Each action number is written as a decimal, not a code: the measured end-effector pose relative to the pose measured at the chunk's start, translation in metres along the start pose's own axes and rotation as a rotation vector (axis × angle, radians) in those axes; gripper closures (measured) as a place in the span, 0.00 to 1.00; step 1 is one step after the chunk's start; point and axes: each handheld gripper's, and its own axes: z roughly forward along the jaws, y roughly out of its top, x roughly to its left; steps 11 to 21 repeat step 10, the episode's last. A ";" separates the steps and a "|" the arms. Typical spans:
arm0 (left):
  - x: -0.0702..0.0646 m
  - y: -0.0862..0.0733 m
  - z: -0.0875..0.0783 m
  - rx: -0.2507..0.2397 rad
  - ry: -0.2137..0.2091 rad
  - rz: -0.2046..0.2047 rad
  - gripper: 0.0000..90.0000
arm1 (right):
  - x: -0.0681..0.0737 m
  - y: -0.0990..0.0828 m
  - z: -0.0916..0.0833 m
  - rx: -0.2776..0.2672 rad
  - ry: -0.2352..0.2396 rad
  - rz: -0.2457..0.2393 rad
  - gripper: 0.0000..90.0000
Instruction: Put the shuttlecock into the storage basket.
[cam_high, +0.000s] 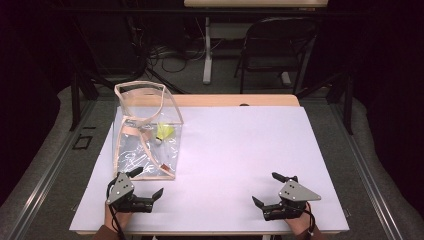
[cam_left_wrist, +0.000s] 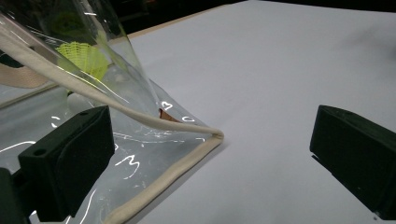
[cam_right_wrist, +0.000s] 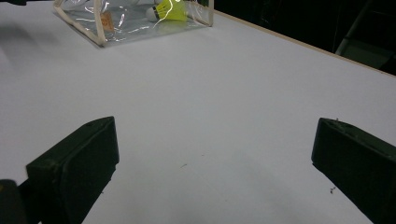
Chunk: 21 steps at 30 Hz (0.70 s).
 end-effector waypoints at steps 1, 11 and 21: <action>0.000 0.000 0.001 0.004 -0.002 -0.002 0.00 | 0.000 0.000 0.000 0.001 0.001 0.001 0.00; 0.001 0.000 0.005 0.015 -0.013 -0.008 0.00 | -0.001 -0.001 -0.001 0.003 0.002 -0.001 0.00; 0.001 0.000 0.005 0.015 -0.013 -0.008 0.00 | -0.001 -0.001 -0.001 0.003 0.002 -0.001 0.00</action>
